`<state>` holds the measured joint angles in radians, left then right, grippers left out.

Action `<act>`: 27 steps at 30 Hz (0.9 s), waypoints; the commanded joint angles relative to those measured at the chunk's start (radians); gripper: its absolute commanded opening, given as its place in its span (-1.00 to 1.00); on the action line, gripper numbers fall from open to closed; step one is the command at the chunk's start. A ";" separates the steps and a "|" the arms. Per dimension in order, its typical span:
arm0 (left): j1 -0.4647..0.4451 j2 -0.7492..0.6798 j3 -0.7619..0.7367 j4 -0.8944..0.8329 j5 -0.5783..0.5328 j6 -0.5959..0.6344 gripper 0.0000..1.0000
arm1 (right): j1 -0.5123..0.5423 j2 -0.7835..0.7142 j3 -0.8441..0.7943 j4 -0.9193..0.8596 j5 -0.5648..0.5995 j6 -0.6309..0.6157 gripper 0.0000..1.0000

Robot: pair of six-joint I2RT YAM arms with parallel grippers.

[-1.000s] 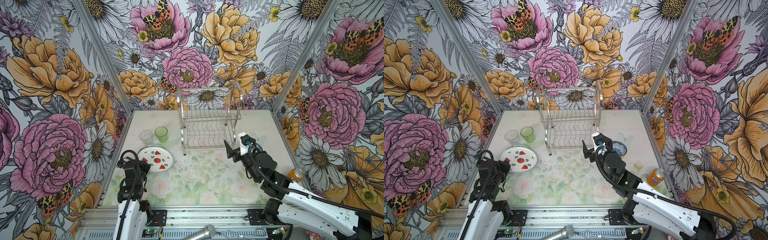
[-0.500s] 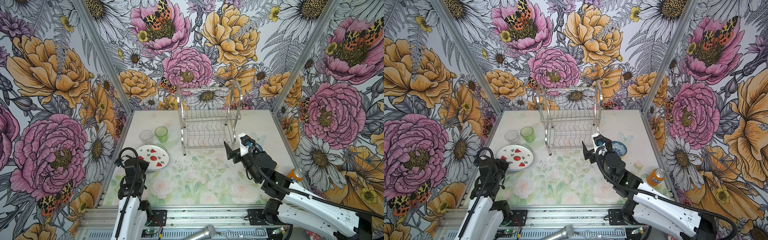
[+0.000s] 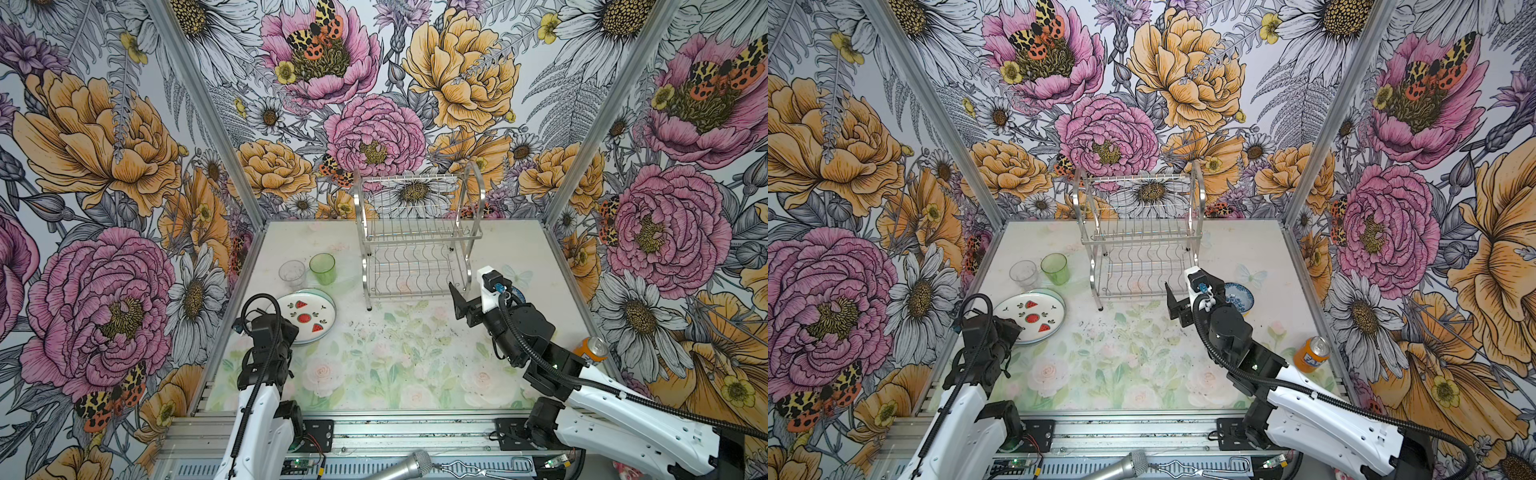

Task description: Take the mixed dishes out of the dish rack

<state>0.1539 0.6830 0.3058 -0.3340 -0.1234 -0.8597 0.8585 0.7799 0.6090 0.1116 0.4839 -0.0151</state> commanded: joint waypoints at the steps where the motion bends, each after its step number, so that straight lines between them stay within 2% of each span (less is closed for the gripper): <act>1: 0.009 -0.003 0.005 0.038 -0.003 0.022 0.04 | -0.006 -0.011 -0.012 -0.004 0.011 0.015 0.80; 3: 0.009 0.004 0.009 0.035 0.001 0.027 0.15 | -0.007 -0.011 -0.012 -0.004 0.013 0.015 0.80; 7: 0.009 0.039 0.037 0.013 0.019 0.052 0.54 | -0.009 -0.013 -0.017 -0.004 0.014 0.018 0.80; 9: 0.008 0.064 0.058 -0.002 0.024 0.070 0.90 | -0.012 -0.014 -0.019 -0.006 0.014 0.021 0.80; 10: 0.009 0.076 0.066 -0.009 0.022 0.073 0.97 | -0.013 -0.014 -0.020 -0.005 0.014 0.024 0.80; 20: -0.001 0.184 0.144 -0.072 -0.008 0.094 0.98 | -0.027 -0.020 -0.030 -0.007 0.020 0.032 0.80; 27: -0.049 0.243 0.188 -0.066 -0.033 0.132 0.98 | -0.051 -0.018 -0.034 -0.008 0.073 0.043 0.83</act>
<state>0.1299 0.9241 0.4648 -0.4068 -0.1333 -0.7620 0.8169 0.7788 0.5858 0.1047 0.5129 0.0109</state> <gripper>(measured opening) 0.988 0.911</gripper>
